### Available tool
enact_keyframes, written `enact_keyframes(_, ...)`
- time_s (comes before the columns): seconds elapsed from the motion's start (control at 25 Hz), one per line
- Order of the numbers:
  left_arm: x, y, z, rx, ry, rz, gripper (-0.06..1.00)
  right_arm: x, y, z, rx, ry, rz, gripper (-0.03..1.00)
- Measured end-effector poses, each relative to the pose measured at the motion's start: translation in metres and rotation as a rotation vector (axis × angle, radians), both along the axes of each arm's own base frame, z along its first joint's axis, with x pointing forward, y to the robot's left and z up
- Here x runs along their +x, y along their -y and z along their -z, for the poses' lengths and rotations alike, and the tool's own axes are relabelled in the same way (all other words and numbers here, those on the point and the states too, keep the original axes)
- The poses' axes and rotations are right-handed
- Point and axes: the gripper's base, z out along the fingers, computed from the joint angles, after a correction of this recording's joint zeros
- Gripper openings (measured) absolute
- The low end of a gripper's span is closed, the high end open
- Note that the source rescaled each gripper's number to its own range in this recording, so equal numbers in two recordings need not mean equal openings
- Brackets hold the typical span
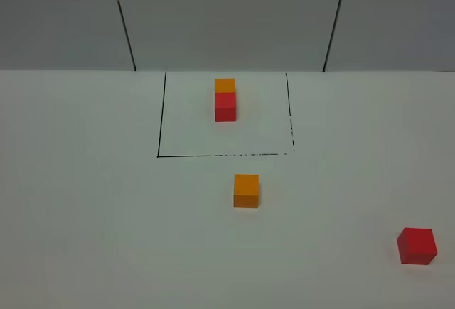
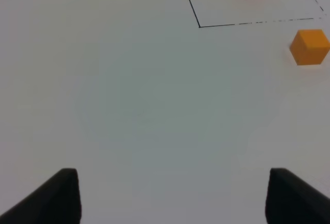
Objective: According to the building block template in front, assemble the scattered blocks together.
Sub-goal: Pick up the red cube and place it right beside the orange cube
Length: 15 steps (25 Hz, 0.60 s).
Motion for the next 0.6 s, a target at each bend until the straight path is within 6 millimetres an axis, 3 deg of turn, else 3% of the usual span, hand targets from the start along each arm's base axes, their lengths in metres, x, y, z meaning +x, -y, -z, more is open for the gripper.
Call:
enact_keyframes(0.08, 0.0, 0.0, 0.0, 0.0, 0.0, 0.0, 0.92, 0.021, 0.001, -0.015, -0.012, -0.077, -0.012, 0.99)
enact_keyframes(0.16, 0.0, 0.0, 0.0, 0.0, 0.0, 0.0, 0.92, 0.047, 0.001, -0.029, 0.0, -0.152, -0.02, 1.0)
enact_keyframes(0.28, 0.0, 0.0, 0.0, -0.001, 0.0, -0.001, 0.92, 0.098, 0.003, -0.035, 0.01, -0.305, -0.028, 1.0)
enact_keyframes(0.44, 0.0, 0.0, 0.0, -0.001, 0.0, -0.001, 0.92, 0.165, 0.002, -0.006, 0.037, -0.53, -0.076, 1.0)
enact_keyframes(0.6, 0.0, 0.0, 0.0, -0.001, 0.0, -0.001, 0.92, 0.207, -0.009, 0.041, 0.053, -0.696, -0.121, 1.0)
